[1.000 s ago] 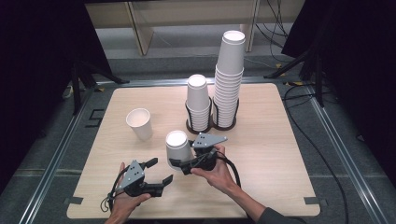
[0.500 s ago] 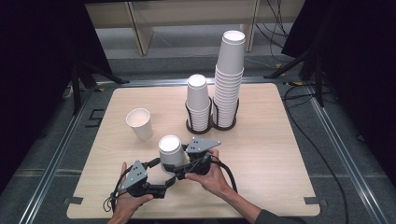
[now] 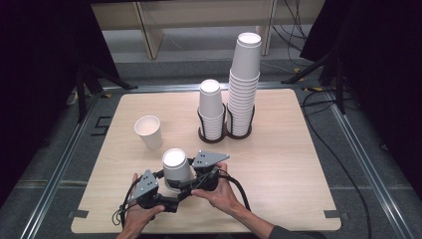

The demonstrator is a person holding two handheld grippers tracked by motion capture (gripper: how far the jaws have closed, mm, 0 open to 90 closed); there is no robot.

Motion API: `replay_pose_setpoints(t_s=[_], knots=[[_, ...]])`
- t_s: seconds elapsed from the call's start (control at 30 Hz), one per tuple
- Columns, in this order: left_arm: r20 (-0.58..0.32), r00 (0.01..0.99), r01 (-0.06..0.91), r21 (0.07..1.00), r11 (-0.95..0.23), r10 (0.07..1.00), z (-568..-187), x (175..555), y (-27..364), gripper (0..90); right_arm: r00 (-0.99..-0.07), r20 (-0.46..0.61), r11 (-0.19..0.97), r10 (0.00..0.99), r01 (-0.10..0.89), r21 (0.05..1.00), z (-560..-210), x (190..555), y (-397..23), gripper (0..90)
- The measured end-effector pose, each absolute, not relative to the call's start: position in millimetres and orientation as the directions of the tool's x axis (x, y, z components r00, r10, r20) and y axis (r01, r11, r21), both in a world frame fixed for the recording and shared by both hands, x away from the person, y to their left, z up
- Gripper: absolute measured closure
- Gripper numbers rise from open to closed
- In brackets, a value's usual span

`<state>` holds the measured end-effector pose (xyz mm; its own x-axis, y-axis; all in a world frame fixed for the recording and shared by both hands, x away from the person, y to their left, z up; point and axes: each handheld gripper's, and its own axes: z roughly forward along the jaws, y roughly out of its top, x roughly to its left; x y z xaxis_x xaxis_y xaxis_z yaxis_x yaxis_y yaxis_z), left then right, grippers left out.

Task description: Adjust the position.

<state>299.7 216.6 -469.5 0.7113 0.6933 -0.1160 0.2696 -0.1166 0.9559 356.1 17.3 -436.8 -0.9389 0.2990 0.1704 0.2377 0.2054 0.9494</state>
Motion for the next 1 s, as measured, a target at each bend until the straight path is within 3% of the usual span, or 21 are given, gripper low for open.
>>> replay_pose_setpoints(t_s=[0.33,1.0], knots=[[-0.158,0.707,0.291,0.953,-0.080,0.689,-469.1,300.7,218.7,0.0,-0.939,0.163,0.199,0.302,0.229,0.953,-438.8,355.1,18.3,18.4],[-0.068,0.718,0.239,0.959,-0.154,0.693,-464.3,297.7,219.4,10.7,-0.936,0.143,0.214,0.322,0.219,0.952,-427.6,354.6,16.4,13.4]])
